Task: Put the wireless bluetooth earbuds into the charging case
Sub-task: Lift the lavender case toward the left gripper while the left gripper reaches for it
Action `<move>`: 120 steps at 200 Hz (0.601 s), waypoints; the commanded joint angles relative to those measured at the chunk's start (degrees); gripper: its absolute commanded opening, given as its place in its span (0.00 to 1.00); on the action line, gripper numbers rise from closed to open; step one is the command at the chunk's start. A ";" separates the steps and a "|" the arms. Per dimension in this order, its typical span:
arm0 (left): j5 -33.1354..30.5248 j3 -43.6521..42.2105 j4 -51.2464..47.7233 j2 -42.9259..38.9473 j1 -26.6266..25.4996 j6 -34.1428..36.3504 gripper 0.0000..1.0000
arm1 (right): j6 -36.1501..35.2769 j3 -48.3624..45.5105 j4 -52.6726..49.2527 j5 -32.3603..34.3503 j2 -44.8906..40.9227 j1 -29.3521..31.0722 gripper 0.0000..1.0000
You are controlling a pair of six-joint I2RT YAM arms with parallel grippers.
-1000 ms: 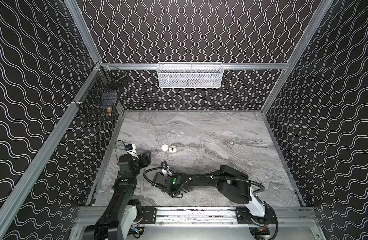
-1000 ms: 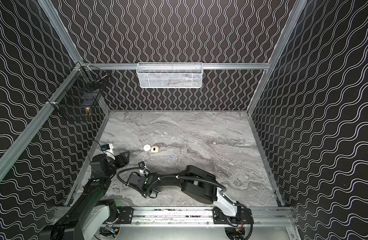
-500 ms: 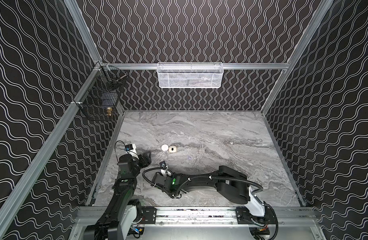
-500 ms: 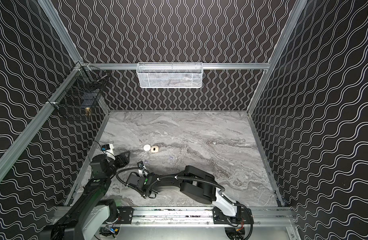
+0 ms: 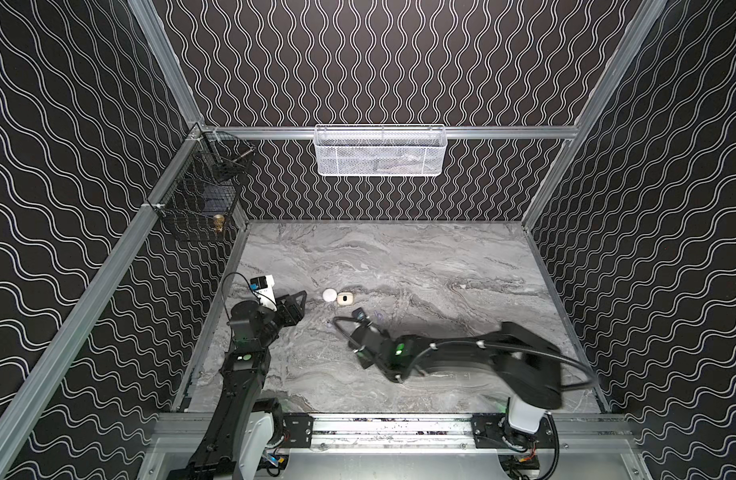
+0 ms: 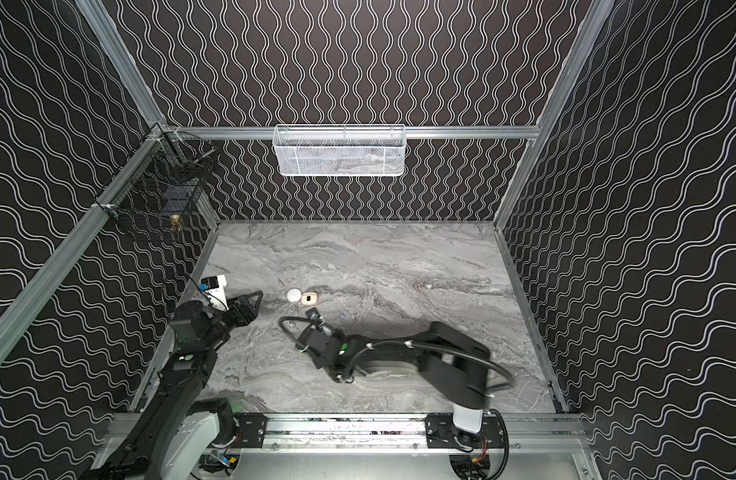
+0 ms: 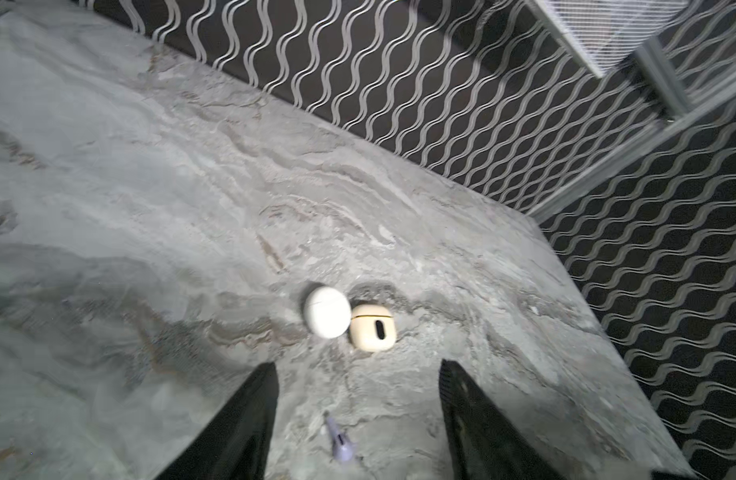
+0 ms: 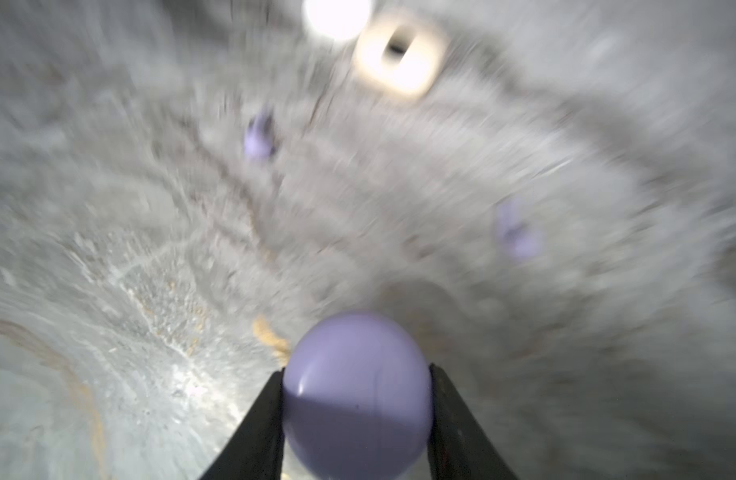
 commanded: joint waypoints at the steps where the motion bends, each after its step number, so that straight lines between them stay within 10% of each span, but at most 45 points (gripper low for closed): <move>1: 10.49 3.83 -0.99 -0.03 -0.04 -1.68 0.57 | -17.49 -6.33 18.04 0.10 -8.75 -2.43 0.29; 48: 16.42 13.58 -3.94 -0.79 -6.81 -1.12 0.47 | -43.10 -14.77 32.59 -3.92 -23.83 -2.99 0.24; 120: 12.48 22.94 -15.16 0.17 -26.74 9.88 0.45 | -59.21 -15.80 37.16 -0.89 -27.72 -1.32 0.20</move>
